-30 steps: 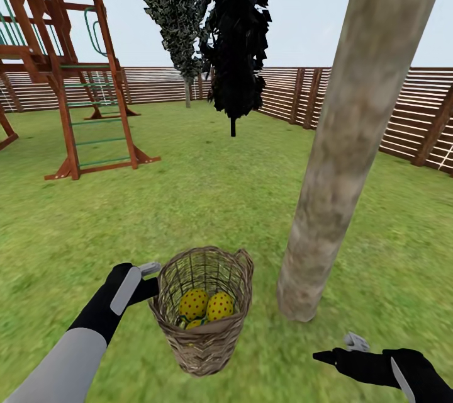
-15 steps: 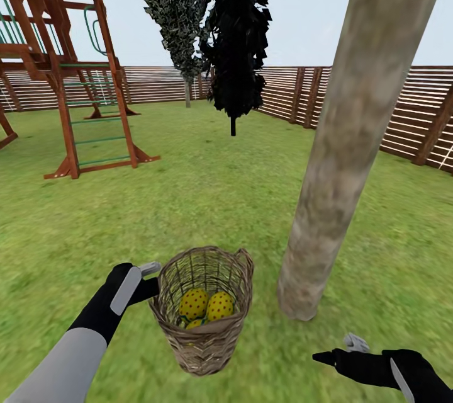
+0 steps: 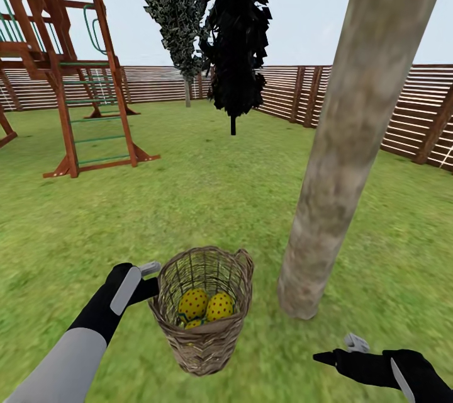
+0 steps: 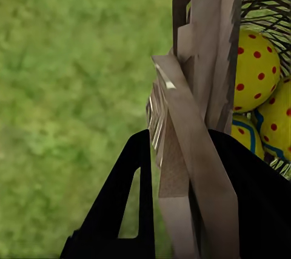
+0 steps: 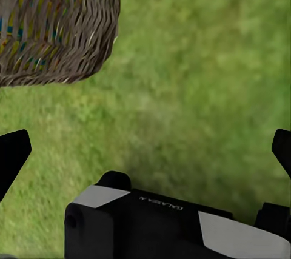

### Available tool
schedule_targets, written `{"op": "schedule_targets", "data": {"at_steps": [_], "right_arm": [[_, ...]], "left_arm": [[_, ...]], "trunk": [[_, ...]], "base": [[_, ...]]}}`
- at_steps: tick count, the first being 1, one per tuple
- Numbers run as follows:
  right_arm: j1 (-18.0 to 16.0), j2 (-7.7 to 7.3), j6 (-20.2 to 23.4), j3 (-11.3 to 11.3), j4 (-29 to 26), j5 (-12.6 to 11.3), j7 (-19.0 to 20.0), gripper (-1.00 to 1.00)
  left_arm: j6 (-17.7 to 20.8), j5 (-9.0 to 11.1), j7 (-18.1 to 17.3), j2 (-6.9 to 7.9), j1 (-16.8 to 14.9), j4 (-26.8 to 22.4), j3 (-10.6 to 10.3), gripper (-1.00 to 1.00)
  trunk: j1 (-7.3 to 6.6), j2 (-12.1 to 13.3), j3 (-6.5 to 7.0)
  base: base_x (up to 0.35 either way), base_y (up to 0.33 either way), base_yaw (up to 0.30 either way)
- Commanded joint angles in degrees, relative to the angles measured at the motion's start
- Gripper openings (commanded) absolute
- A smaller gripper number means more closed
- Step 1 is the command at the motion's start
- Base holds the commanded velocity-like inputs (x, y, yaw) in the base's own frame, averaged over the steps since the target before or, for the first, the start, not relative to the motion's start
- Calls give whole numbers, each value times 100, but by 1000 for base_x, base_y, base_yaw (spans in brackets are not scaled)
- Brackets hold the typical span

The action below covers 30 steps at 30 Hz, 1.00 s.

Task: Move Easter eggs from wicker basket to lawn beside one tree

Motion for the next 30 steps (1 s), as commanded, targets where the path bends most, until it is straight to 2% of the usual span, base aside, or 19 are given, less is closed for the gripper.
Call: {"op": "schedule_targets", "data": {"at_steps": [1, 30], "right_arm": [[-5, 6, 33, -40, -5, 59, 52, 100], [-5, 23, 25, -40, 9, 41, 37, 100]], "left_arm": [[-4, 103, 60, 4, -2, -8, -12, -100], [-4, 103, 62, 16, -1, -8, -3, -100]], "trunk": [[23, -46, -24], [660, -1209, -545]], "base": [[0, 0, 0], [0, 0, 0]]}}
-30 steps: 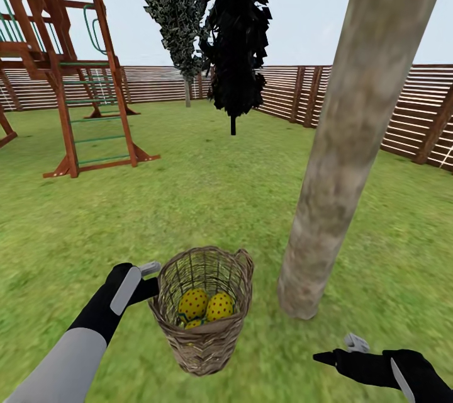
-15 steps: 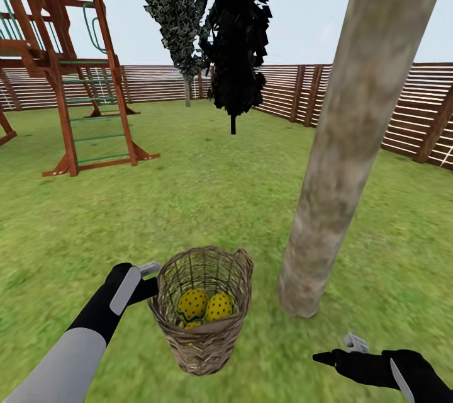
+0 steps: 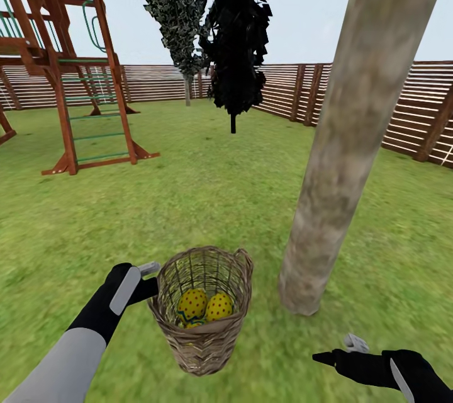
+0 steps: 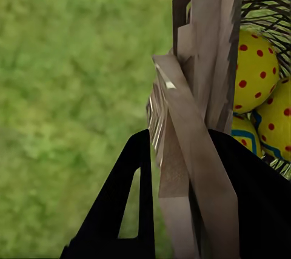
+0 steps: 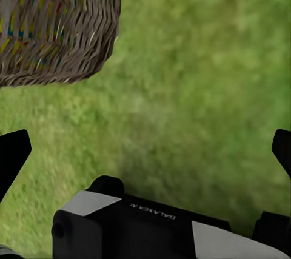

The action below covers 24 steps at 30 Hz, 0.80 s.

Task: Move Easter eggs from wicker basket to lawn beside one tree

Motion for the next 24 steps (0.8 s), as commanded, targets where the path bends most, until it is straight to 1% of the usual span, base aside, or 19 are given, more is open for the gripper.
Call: {"op": "schedule_targets", "data": {"at_steps": [1, 24], "right_arm": [[-5, 6, 34, -40, -6, 59, 47, 100], [-5, -3, 34, -40, -8, 52, 47, 100]], "left_arm": [[-4, 100, 63, 7, -4, -7, -9, -100], [-4, 100, 60, 9, -6, -16, -10, -100]], "trunk": [[22, -45, -24], [527, -968, -437]], "base": [[0, 0, 0], [0, 0, 0]]}}
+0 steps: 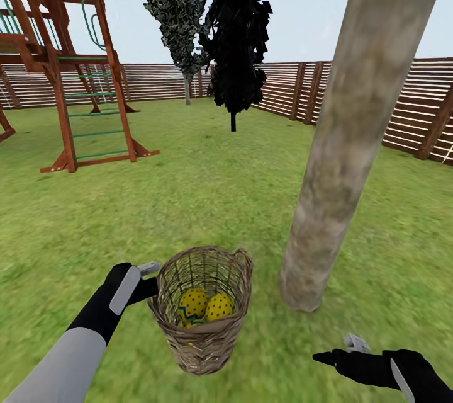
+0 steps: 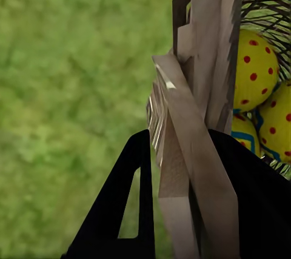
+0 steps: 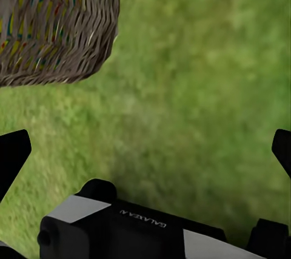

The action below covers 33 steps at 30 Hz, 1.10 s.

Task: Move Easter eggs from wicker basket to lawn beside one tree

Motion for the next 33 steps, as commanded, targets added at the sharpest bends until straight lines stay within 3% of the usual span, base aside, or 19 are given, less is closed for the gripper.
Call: {"op": "schedule_targets", "data": {"at_steps": [1, 33], "right_arm": [[-5, 6, 34, -40, -7, 61, 47, 100], [-5, 6, 34, -40, -7, 58, 44, 100]], "left_arm": [[-5, 104, 60, 3, -5, -6, -10, -100], [-5, 104, 62, 11, -2, 9, -3, -100]], "trunk": [[22, -45, -24], [725, -1328, -598]], "base": [[0, 0, 0], [0, 0, 0]]}}
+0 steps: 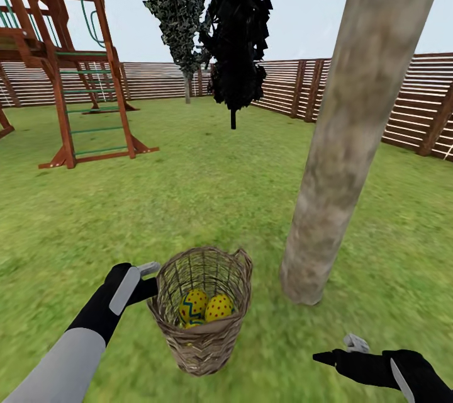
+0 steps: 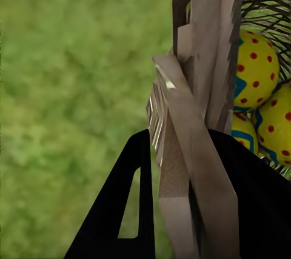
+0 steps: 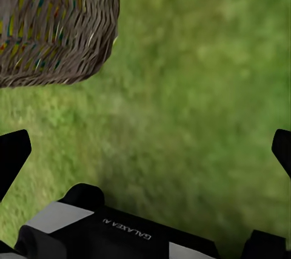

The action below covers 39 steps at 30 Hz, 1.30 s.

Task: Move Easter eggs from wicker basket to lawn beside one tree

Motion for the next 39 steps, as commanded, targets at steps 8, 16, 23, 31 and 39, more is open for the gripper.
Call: {"op": "schedule_targets", "data": {"at_steps": [8, 16, 23, 31, 39], "right_arm": [[-5, 16, 33, -40, -1, 66, 28, 100], [-5, 23, 30, -36, 2, 66, -1, 100], [-5, 18, 32, -40, 2, 66, 3, 100], [-5, 15, 31, -40, 2, 66, 6, 100], [-5, 14, 31, -40, -6, 86, 3, 100]], "left_arm": [[-3, 104, 58, 10, -5, -25, -10, -100], [-3, 105, 55, 90, -6, -34, -10, -100], [1, 107, 55, 88, -7, -34, -10, -100], [2, 106, 55, 84, -8, -34, -10, -100], [2, 109, 55, 83, -7, -34, -10, -100]], "trunk": [[176, -325, -149], [351, -646, -293], [505, -927, -419], [681, -1248, -562], [856, -1569, -706]], "base": [[0, 0, 0], [0, 0, 0], [0, 0, 0], [0, 0, 0], [0, 0, 0]]}}
